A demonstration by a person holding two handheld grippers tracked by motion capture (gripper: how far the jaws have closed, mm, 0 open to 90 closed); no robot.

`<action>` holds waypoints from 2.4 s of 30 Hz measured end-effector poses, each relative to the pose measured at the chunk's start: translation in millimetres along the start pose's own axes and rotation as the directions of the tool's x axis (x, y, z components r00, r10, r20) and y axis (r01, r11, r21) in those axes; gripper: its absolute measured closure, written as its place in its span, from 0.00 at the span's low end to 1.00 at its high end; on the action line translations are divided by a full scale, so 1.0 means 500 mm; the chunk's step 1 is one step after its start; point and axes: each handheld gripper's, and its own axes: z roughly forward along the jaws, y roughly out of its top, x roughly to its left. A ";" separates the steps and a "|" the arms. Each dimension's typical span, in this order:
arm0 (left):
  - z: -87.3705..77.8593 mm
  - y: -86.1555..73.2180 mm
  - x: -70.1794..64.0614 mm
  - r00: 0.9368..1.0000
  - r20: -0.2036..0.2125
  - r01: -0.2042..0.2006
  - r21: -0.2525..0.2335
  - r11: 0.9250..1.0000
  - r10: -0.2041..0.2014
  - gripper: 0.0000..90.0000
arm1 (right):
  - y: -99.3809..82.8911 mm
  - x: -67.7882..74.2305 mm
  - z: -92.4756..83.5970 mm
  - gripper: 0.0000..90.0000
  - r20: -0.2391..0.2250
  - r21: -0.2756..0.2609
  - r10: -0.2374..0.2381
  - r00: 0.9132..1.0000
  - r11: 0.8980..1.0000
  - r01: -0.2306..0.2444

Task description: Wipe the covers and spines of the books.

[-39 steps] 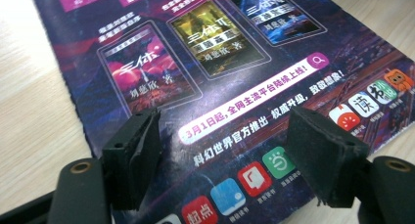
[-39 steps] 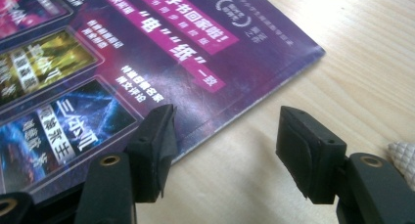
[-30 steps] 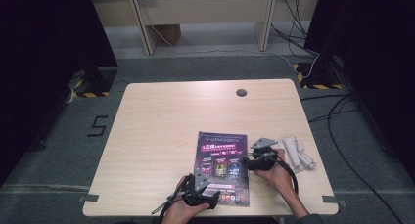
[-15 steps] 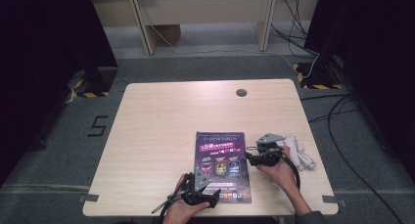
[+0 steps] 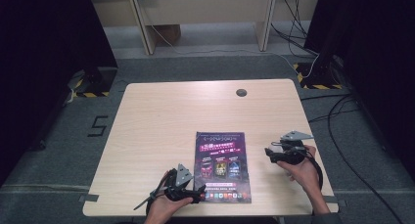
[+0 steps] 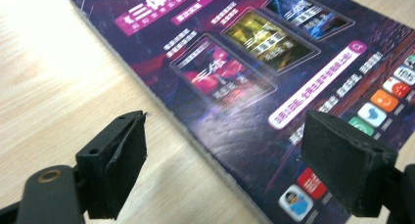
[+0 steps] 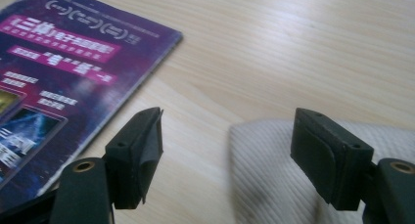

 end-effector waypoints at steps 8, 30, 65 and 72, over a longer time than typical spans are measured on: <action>-0.024 -0.018 0.012 1.000 0.001 0.000 0.008 1.000 0.000 0.18 | -0.018 -0.047 -0.019 0.34 0.062 0.018 0.030 0.998 0.999 -0.032; -0.047 -0.038 0.024 1.000 -0.021 -0.006 0.027 1.000 0.007 0.18 | -0.046 -0.083 -0.009 0.38 0.085 0.104 0.047 0.995 0.993 -0.056; -0.042 -0.036 0.025 0.999 -0.038 -0.014 0.028 0.999 0.015 0.19 | -0.044 -0.048 0.002 0.83 0.016 0.112 -0.052 0.999 0.992 0.050; -0.039 -0.031 0.024 0.999 -0.039 0.008 -0.005 1.000 -0.009 0.19 | -0.015 -0.039 -0.029 0.83 0.005 0.007 -0.036 0.999 0.999 0.036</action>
